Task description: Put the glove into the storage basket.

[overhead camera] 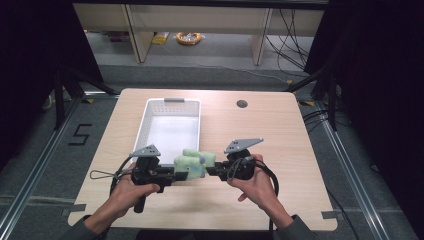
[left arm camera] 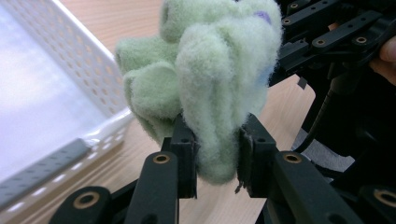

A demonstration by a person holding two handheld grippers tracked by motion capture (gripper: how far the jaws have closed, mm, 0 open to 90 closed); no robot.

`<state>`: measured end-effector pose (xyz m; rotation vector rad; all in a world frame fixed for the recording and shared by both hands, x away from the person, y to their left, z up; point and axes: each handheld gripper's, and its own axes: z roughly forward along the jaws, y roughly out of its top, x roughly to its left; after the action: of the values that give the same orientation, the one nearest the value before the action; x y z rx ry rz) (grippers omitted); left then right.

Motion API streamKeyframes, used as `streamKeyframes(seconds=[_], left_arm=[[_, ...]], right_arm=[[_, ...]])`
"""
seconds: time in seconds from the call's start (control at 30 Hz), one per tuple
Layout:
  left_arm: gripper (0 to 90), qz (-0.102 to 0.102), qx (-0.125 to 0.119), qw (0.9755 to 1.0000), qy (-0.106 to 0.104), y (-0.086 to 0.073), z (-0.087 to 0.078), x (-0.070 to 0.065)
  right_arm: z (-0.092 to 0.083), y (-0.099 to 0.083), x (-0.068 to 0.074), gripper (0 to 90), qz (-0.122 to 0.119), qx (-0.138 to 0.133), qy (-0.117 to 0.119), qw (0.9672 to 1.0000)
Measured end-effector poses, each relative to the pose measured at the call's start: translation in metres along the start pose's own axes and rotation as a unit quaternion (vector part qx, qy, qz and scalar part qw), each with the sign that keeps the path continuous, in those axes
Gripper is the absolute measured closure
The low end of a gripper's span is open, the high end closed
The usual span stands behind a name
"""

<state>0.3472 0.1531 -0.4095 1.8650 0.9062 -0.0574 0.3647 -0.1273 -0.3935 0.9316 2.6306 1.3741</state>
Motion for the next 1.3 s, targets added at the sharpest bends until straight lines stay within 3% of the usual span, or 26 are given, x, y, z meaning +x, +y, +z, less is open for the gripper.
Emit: streamKeyframes(seconds=[0.13, 0.23, 0.3, 0.57, 0.9, 1.3], left_arm=[[70.9, 0.000, 0.002, 1.0000, 0.009, 0.008, -0.010, 0.009], [70.9, -0.009, 0.001, 0.9998, 0.016, 0.012, -0.017, 0.015], [70.8, -0.008, 0.006, 0.9996, 0.025, 0.014, -0.020, 0.021], [70.8, -0.020, 0.018, 0.9988, 0.041, 0.021, -0.028, 0.043], [70.8, -0.037, 0.026, 0.9970, 0.062, 0.026, -0.034, 0.068], [70.7, -0.052, 0.046, 0.9942, 0.082, 0.031, -0.028, 0.093]], right_arm=[[0.006, 0.014, 0.000, 75.9, 0.003, 0.008, -0.003, 1.0000], [0.014, 0.024, 0.000, 75.9, 0.015, 0.009, 0.010, 0.9998], [0.020, 0.031, -0.002, 75.9, 0.004, 0.014, 0.006, 0.9999], [0.041, 0.048, -0.006, 75.9, 0.013, 0.023, 0.010, 0.9996], [0.070, 0.066, -0.014, 75.8, 0.023, 0.035, 0.012, 0.9991], [0.095, 0.076, -0.026, 75.8, 0.037, 0.051, 0.003, 0.9980]])
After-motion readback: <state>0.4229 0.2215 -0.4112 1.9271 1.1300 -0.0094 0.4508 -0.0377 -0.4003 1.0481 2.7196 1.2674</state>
